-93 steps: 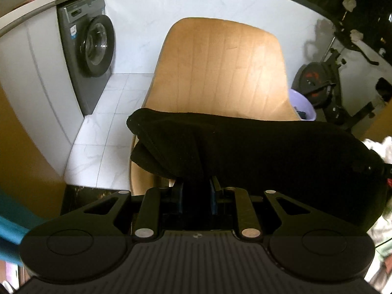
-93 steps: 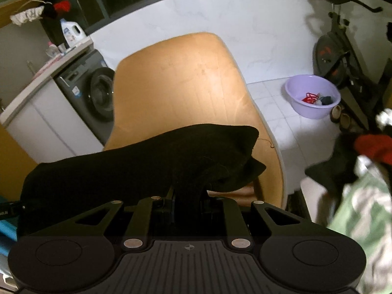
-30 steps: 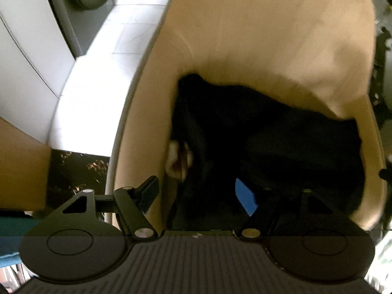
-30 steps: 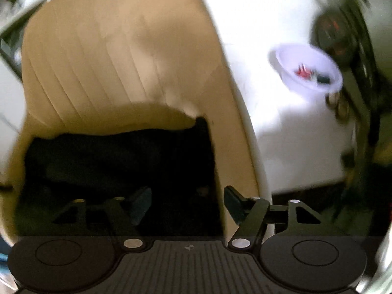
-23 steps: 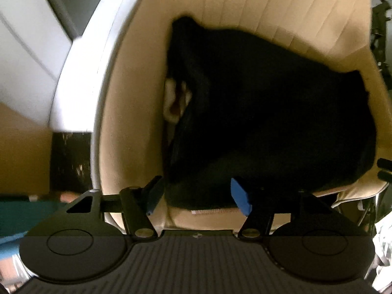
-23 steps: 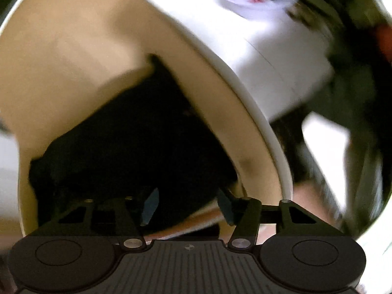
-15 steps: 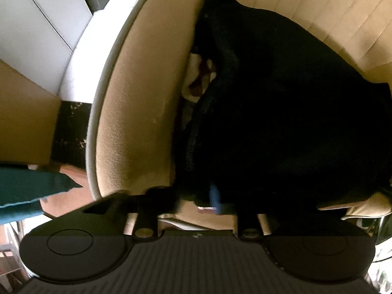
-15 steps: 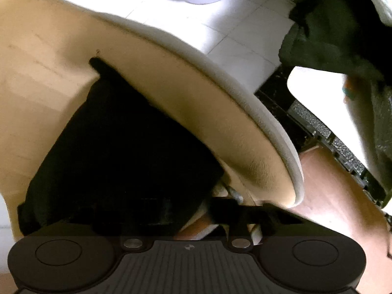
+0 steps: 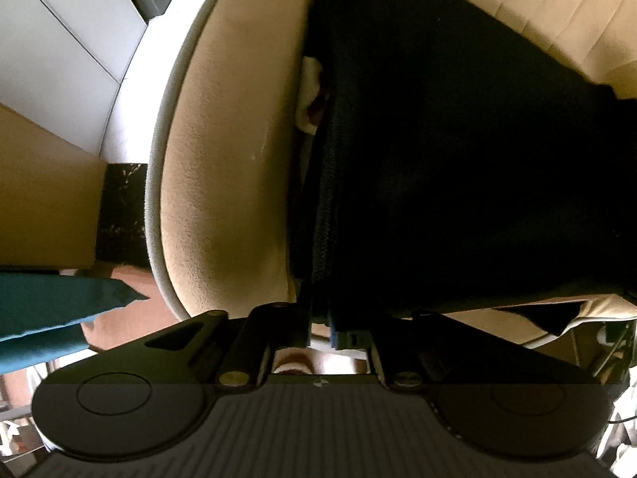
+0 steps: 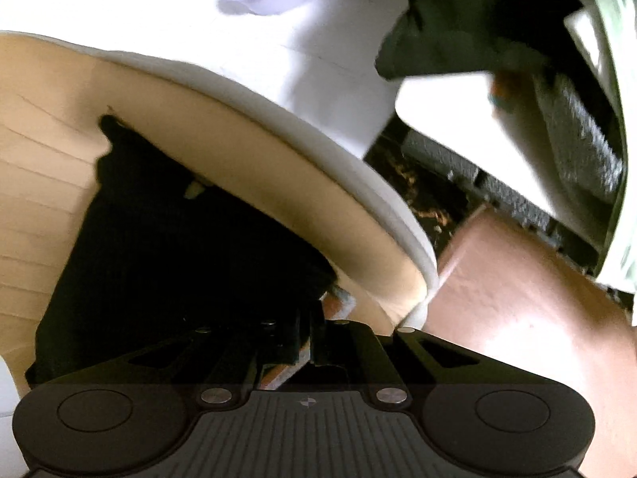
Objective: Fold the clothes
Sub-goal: 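Lower the black sweater onto the chair seat with both grippers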
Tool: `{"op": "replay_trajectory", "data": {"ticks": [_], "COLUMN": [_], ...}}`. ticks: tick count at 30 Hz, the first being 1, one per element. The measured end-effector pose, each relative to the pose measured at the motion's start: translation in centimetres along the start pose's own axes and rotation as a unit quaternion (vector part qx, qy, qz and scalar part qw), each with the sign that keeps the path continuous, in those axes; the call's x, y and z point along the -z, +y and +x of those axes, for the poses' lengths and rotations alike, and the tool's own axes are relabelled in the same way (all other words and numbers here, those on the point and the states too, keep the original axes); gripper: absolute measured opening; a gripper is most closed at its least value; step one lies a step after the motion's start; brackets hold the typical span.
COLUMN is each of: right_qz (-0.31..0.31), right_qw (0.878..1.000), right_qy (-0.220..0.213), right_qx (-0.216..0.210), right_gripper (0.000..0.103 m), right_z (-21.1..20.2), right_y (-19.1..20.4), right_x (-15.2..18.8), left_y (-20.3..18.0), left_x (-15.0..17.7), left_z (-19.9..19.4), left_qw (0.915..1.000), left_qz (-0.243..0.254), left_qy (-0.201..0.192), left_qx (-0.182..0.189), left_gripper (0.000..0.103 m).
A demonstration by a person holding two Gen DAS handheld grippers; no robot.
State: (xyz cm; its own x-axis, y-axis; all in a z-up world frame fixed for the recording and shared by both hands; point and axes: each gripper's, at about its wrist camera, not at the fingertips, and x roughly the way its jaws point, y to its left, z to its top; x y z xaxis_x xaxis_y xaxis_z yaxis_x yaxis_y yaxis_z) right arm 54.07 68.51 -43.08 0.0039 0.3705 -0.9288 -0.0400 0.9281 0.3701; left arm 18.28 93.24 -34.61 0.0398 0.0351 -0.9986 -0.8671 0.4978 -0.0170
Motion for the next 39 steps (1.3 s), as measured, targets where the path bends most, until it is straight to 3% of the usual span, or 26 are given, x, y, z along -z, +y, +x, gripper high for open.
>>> {"op": "replay_trajectory", "data": {"ticks": [1,2,4,7,10,13,16,19,20,21,23,26,28,30,32,36,39], "right_qz": [-0.005,-0.015,-0.049,-0.146,-0.232,-0.242,-0.255,-0.266,-0.261,-0.255,-0.241,-0.264,-0.289,-0.333,-0.371,-0.405,-0.418], "right_qw": [1.0,0.999,0.997,0.987,0.968,0.965,0.963,0.962,0.964,0.965,0.97,0.964,0.955,0.936,0.919,0.908,0.902], "right_qy": [0.008,0.009,-0.012,-0.06,-0.096,-0.086,-0.055,-0.054,-0.051,-0.049,-0.034,-0.036,-0.071,-0.114,-0.13,-0.105,-0.094], "right_qx": [0.014,0.036,0.055,0.02,-0.023,-0.059,-0.063,-0.033,-0.026,-0.018,-0.011,0.006,0.012,-0.002,-0.011,0.012,0.055], "right_gripper": [0.018,0.032,0.032,0.033,0.044,0.046,0.045,0.041,0.034,0.019,0.007,0.019,0.034,0.067,0.069,0.074,0.077], "right_z": [-0.1,-0.5,-2.1,-4.4,-5.7,-3.5,-0.6,1.9,2.6,3.3,3.8,3.2,1.5,-0.3,-0.4,3.3,5.9], "right_y": [0.3,0.7,1.6,4.7,8.1,10.7,12.3,12.4,12.1,11.7,11.3,12.7,14.4,16.2,18.0,20.8,21.8], "right_x": [0.0,0.2,0.7,1.6,2.1,1.2,0.7,-1.1,-2.0,-3.0,-4.1,-3.1,-2.1,-0.7,0.1,-1.4,-1.7], "left_y": [0.0,0.1,0.3,0.2,-1.1,-3.0,-3.7,-3.3,-2.9,-2.4,-2.6,-3.0,-2.9,-2.6,-2.9,-3.8,-4.2], "left_x": [-0.1,-0.1,0.0,-0.3,-1.9,-4.3,-5.5,-6.5,-6.8,-7.0,-7.3,-7.7,-8.0,-8.7,-9.4,-10.5,-10.8], "left_z": [-0.2,-0.8,-2.6,-5.8,-7.4,-5.9,-3.3,-0.5,-0.2,0.1,0.1,-0.7,-1.8,-2.9,-2.8,-1.0,0.6], "left_qw": [0.9999,0.9999,0.9994,0.9956,0.9872,0.9848,0.9881,0.9918,0.9927,0.9935,0.9945,0.9955,0.9938,0.9901,0.9891,0.9916,0.993], "left_qz": [0.003,0.004,0.003,0.005,0.031,0.062,0.075,0.075,0.065,0.054,0.047,0.033,0.028,0.028,0.033,0.039,0.048], "left_qy": [0.002,-0.007,-0.033,-0.088,-0.143,-0.15,-0.126,-0.101,-0.1,-0.098,-0.093,-0.089,-0.105,-0.132,-0.139,-0.122,-0.108], "left_qx": [-0.012,-0.015,-0.007,0.033,0.065,0.063,0.047,0.018,0.017,0.019,0.012,0.01,0.023,0.037,0.037,0.016,-0.006], "left_gripper": [0.045,0.05,0.05,0.049,0.05,0.05,0.05,0.052,0.052,0.048,0.048,0.048,0.055,0.064,0.071,0.073,0.078]}}
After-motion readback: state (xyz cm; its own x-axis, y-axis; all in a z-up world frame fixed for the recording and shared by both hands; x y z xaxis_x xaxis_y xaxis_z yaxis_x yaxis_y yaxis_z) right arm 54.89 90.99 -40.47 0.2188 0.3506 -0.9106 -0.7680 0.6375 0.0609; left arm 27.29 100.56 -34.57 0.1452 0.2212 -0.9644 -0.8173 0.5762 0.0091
